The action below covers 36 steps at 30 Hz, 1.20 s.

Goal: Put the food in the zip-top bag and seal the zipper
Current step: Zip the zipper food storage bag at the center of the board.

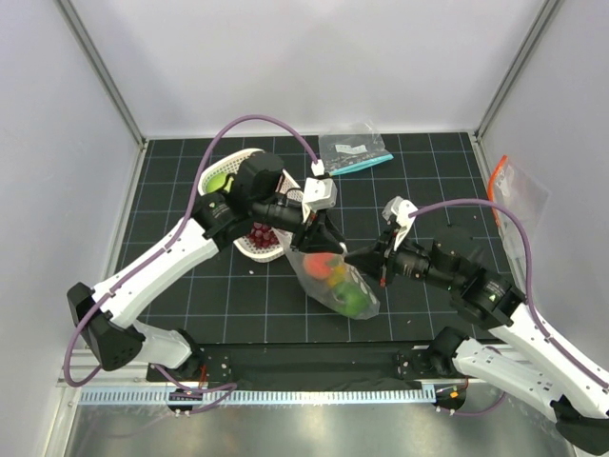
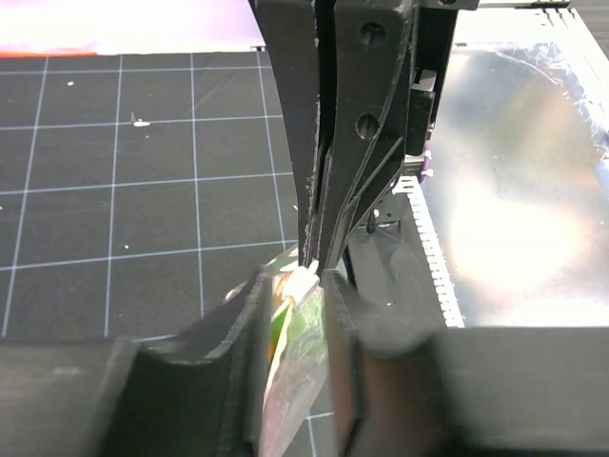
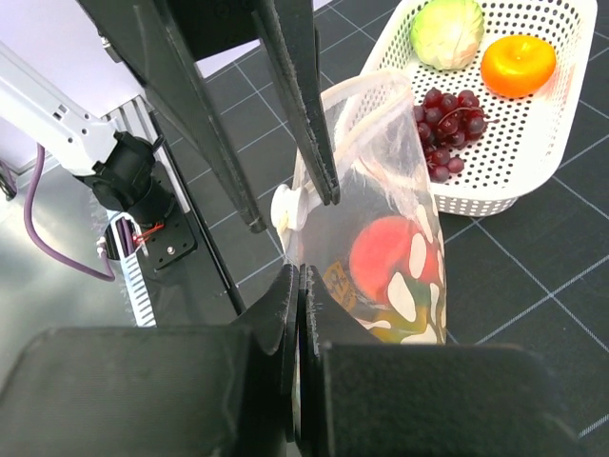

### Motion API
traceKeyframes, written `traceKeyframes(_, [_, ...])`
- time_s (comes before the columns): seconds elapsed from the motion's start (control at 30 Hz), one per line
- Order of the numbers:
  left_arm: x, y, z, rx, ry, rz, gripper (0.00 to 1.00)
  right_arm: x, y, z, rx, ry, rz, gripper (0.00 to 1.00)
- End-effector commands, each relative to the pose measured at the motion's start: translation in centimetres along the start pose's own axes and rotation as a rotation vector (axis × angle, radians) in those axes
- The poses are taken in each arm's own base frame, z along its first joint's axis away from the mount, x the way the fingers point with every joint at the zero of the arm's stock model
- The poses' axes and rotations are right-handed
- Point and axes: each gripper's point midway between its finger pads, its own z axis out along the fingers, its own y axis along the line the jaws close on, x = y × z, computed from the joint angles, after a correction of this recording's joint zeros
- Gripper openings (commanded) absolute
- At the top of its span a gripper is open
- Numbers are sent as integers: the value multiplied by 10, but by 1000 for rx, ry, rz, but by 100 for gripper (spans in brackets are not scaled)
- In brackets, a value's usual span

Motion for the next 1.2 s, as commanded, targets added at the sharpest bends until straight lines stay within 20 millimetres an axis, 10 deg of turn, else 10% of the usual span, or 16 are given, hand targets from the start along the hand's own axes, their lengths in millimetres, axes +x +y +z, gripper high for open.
traceKeyframes(0.0, [-12, 1, -1, 14, -27, 46, 28, -28, 6, -8, -3, -81, -29, 1])
traceKeyframes(0.17, [-8, 5, 0, -4, -9, 40, 0, -29, 2, -10, 22, -88, -27, 1])
traceKeyframes(0.83, [11, 45, -4, -209, 88, 1, 0, -59, -57, -69, 450, -304, 37, 1])
traceKeyframes(0.93, [8, 39, -2, -171, 77, -5, 0, -50, -45, -52, 360, -237, 10, 36])
traceKeyframes(1.17, [-1, 24, -4, -113, 45, 22, 0, -34, -28, -10, 196, -93, -10, 56])
